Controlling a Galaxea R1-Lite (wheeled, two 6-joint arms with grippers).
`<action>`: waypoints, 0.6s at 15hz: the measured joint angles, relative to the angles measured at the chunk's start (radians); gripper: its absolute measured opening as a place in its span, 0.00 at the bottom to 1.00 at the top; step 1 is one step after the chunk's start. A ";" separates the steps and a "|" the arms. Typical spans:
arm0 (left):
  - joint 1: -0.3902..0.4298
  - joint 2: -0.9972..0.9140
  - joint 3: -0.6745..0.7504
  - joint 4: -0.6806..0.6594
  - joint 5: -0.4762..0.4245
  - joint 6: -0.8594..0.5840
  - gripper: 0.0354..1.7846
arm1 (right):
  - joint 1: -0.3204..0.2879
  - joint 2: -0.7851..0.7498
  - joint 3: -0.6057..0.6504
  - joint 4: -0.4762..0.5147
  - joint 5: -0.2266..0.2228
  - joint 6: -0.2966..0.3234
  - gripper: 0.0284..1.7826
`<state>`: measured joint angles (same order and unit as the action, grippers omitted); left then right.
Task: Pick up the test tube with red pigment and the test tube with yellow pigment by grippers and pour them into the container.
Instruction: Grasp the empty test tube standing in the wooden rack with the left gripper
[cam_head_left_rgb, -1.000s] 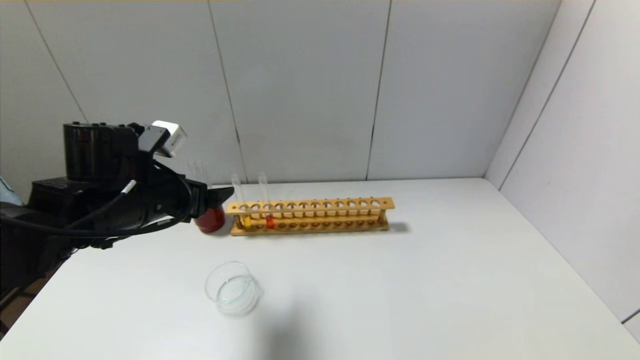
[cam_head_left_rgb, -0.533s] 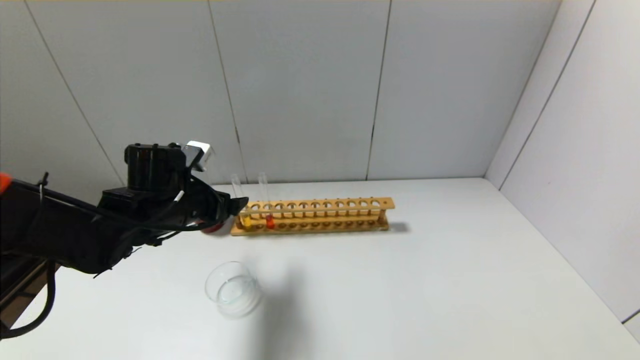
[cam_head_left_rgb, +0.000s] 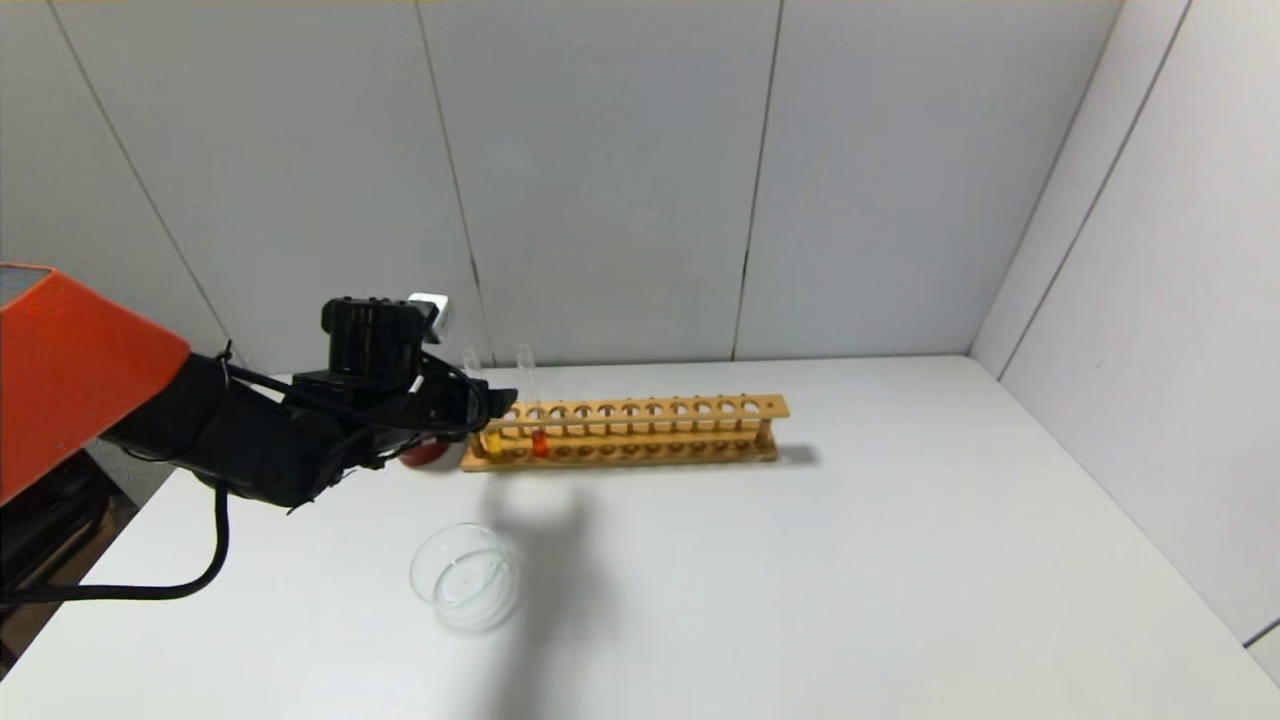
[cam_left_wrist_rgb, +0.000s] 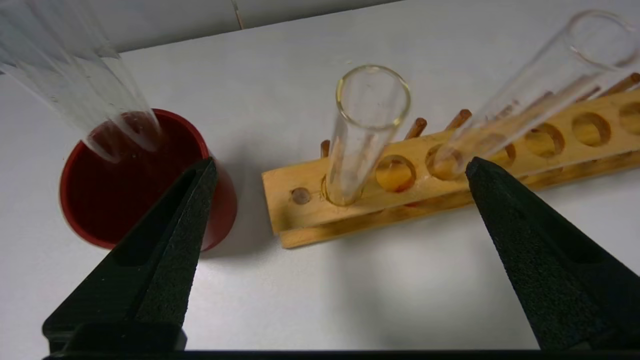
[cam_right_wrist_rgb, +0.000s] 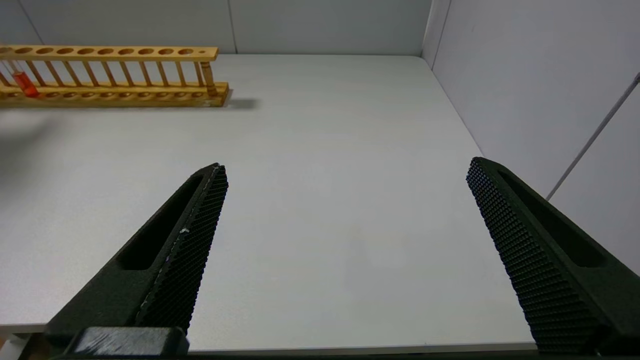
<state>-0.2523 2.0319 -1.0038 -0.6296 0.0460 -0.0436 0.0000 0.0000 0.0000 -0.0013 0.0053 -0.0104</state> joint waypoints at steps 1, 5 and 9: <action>0.004 0.017 -0.015 0.000 -0.002 -0.006 0.98 | 0.000 0.000 0.000 0.000 0.000 0.000 0.98; 0.014 0.063 -0.067 0.000 -0.005 -0.039 0.98 | 0.000 0.000 0.000 0.000 0.000 0.000 0.98; 0.015 0.085 -0.091 0.000 -0.007 -0.050 0.94 | 0.000 0.000 0.000 0.000 0.000 0.000 0.98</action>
<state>-0.2377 2.1172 -1.0953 -0.6300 0.0394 -0.0938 0.0000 0.0000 0.0000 -0.0013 0.0057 -0.0104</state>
